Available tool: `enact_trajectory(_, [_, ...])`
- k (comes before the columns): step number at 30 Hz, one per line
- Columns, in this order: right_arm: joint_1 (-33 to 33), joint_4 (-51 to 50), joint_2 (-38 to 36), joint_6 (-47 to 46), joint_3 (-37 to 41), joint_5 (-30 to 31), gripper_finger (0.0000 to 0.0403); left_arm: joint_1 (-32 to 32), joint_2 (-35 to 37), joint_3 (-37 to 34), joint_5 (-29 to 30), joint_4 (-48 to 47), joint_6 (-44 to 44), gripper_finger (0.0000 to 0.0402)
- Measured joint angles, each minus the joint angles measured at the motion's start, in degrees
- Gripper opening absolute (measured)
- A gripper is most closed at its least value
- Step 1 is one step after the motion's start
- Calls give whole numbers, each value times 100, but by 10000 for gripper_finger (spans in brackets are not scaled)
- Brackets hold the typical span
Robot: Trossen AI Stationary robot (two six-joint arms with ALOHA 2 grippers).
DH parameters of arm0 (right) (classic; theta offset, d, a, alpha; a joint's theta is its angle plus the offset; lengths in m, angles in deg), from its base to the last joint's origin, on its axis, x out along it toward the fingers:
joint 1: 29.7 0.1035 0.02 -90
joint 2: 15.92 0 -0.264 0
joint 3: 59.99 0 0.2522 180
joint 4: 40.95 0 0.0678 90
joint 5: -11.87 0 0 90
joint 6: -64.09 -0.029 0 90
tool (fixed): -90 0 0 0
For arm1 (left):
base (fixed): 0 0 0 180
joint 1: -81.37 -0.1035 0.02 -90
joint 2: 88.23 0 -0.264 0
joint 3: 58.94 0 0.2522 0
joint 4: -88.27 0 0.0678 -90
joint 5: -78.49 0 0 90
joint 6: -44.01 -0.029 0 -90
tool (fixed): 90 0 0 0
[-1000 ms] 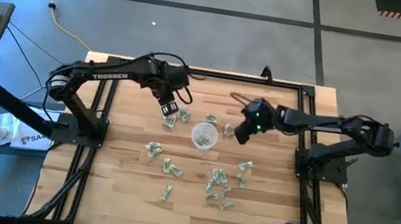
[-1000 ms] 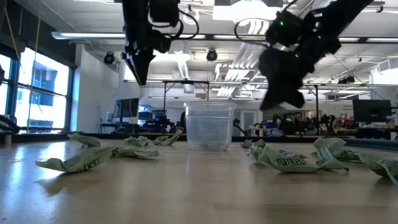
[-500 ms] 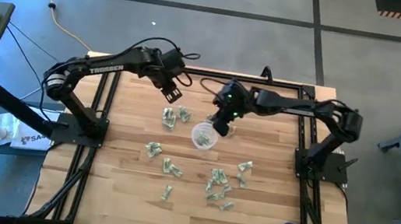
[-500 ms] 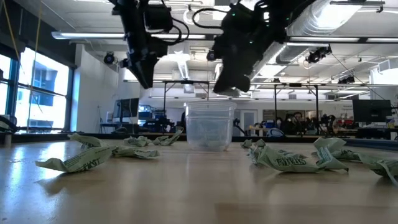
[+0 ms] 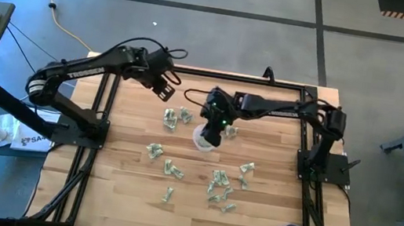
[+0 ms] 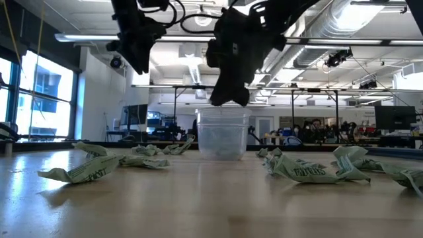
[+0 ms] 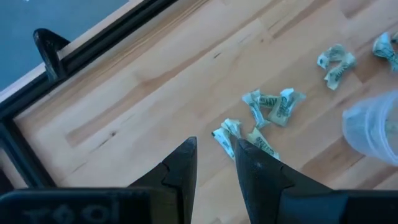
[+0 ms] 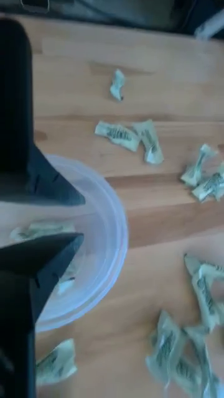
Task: Pick and place Stevia / Truvia into bins
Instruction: Put the white stevia packet into the transparent container
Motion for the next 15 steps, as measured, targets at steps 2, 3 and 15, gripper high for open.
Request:
enact_trajectory(2, [41,-171,-148,67,0,359,109,-2,32,0,0,-60,43,143])
enact_trajectory(3, [65,-328,-253,164,0,607,125,-2,32,0,2,-109,59,143])
enact_trajectory(15, [-304,-1663,-1722,1669,1267,2489,237,485,32,0,140,218,154,143])
